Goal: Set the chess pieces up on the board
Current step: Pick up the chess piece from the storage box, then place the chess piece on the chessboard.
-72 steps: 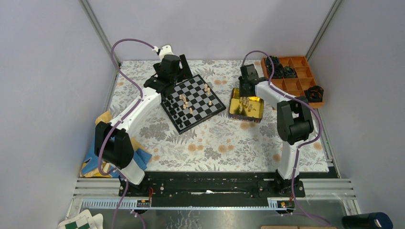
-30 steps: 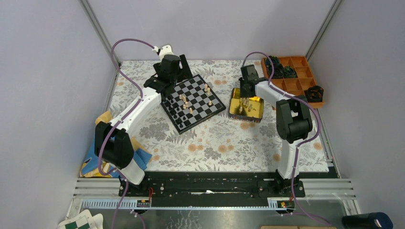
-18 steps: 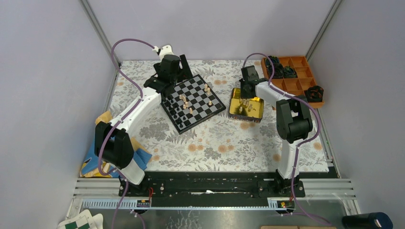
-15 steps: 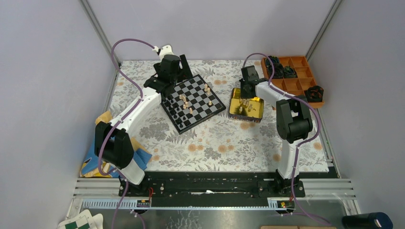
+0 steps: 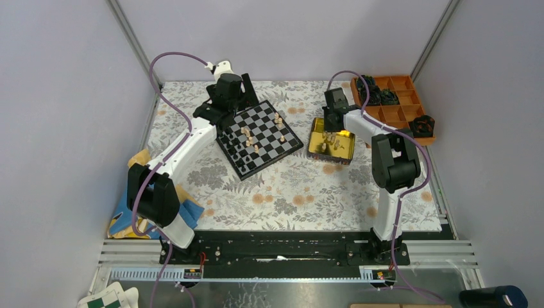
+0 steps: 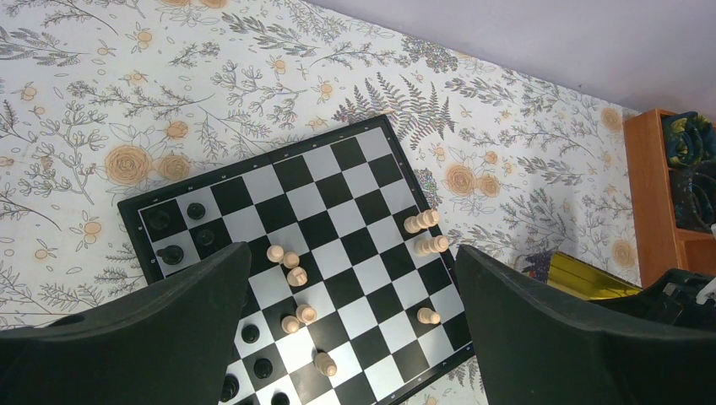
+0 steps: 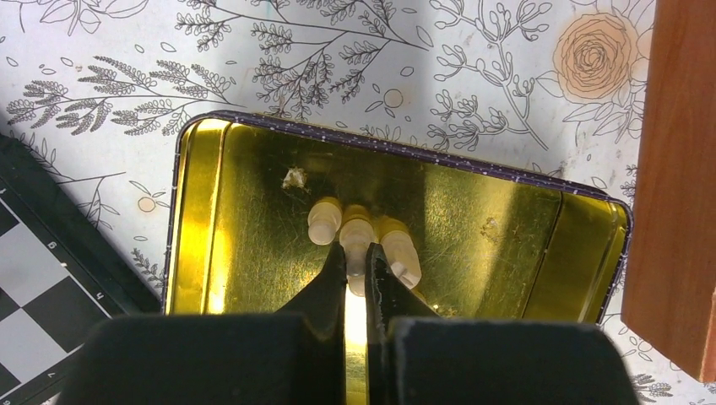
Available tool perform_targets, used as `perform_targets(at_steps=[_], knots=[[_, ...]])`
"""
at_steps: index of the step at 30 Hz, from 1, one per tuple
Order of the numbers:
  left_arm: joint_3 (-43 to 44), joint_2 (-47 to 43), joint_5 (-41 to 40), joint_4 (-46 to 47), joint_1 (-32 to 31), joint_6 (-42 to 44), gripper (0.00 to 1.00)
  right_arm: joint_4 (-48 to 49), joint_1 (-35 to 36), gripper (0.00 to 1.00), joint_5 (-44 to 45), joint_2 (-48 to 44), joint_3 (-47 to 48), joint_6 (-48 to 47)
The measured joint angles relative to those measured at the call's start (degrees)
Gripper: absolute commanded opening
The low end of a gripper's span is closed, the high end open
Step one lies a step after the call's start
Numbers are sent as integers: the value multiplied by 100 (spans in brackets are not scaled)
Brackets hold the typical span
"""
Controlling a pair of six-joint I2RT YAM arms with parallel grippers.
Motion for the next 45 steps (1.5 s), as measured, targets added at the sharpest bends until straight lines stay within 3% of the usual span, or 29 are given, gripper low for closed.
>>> perform_targets(at_steps=[20,28,45], knots=[[0,0,-2,0,0,0,99,-149,46,0,44,-529,538,-59],[0,0,-2,0,0,0,99,-459,433,0,-2,-527,1134,-111],[-20,-2,-7,0,0,-4,99,-901,1207,0,-291,455,2017,-177]])
